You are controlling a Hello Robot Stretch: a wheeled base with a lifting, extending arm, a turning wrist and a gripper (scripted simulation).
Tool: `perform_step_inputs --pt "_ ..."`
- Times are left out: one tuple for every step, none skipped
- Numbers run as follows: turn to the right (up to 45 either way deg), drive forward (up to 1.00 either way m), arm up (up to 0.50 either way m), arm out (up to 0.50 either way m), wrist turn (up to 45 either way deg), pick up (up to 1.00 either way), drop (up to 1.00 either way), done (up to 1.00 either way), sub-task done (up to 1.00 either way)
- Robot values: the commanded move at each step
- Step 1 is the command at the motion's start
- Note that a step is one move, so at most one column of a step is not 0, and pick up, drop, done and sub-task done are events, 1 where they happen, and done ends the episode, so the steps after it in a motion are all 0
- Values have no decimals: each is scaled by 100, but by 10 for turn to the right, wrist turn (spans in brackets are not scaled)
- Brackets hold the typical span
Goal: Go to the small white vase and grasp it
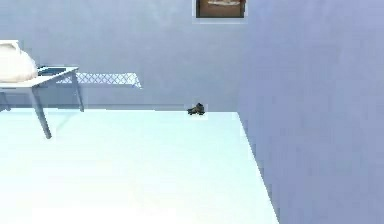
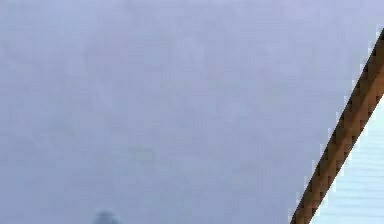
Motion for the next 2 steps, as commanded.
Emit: perform_step_inputs --pt "-330 0 0 0 0 0 0 0 0" --pt "0 100 0 0 0 0 0 0 0"
